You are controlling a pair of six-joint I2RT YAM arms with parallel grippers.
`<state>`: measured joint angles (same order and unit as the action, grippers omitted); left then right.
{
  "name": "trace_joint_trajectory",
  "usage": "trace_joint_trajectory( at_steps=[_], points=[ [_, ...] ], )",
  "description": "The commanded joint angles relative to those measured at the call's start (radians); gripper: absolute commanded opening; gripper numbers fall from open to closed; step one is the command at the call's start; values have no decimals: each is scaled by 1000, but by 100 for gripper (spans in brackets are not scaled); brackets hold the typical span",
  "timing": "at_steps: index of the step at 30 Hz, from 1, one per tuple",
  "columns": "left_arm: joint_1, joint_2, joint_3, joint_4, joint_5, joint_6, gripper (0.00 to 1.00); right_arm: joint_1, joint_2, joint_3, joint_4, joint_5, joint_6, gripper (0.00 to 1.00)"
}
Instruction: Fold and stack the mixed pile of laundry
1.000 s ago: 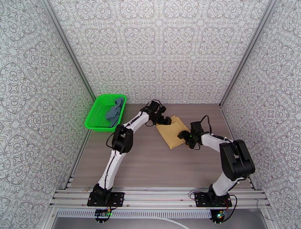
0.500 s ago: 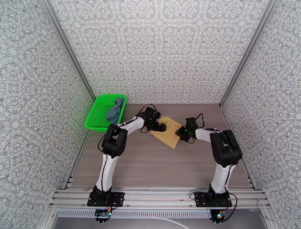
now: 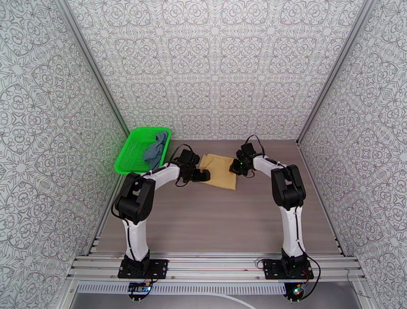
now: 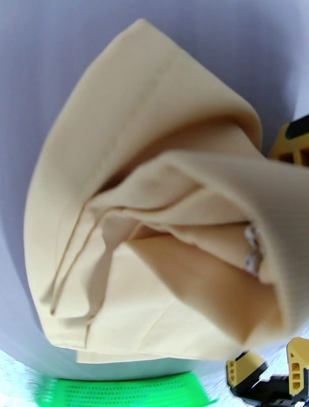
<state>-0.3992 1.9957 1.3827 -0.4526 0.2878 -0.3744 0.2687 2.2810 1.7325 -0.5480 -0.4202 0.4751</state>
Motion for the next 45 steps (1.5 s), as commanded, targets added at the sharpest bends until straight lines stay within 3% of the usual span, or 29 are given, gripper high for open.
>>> trace_joint_trajectory(
  at_steps=[1, 11, 19, 24, 26, 33, 35, 40, 45],
  points=[
    [-18, 30, 47, -21, -29, -22, 100, 0, 65, 119, -128, 46, -152, 0],
    [-51, -9, 19, -1, -104, -59, 99, -1, 277, 456, -140, 122, -84, 0],
    [-56, -73, -48, -9, -118, -60, 99, -1, 494, 897, -318, 147, -200, 0],
    [-58, -89, -64, -15, -123, -60, 99, 0, 503, 932, -310, 162, -258, 0],
    [-59, -87, -60, -16, -122, -62, 99, 0, 502, 932, -312, 167, -274, 9],
    [-73, -97, -26, -42, -132, -63, 100, -7, 464, 898, -305, 170, -287, 57],
    [-77, -118, -12, -59, -149, -60, 99, -16, 440, 892, -300, 163, -271, 76],
    [-65, -216, 23, -114, -205, -57, 99, -53, 326, 824, -286, 154, -234, 92],
    [13, -346, 52, -220, -264, -105, 99, -63, 90, 525, -204, 166, -248, 99]
  ],
)
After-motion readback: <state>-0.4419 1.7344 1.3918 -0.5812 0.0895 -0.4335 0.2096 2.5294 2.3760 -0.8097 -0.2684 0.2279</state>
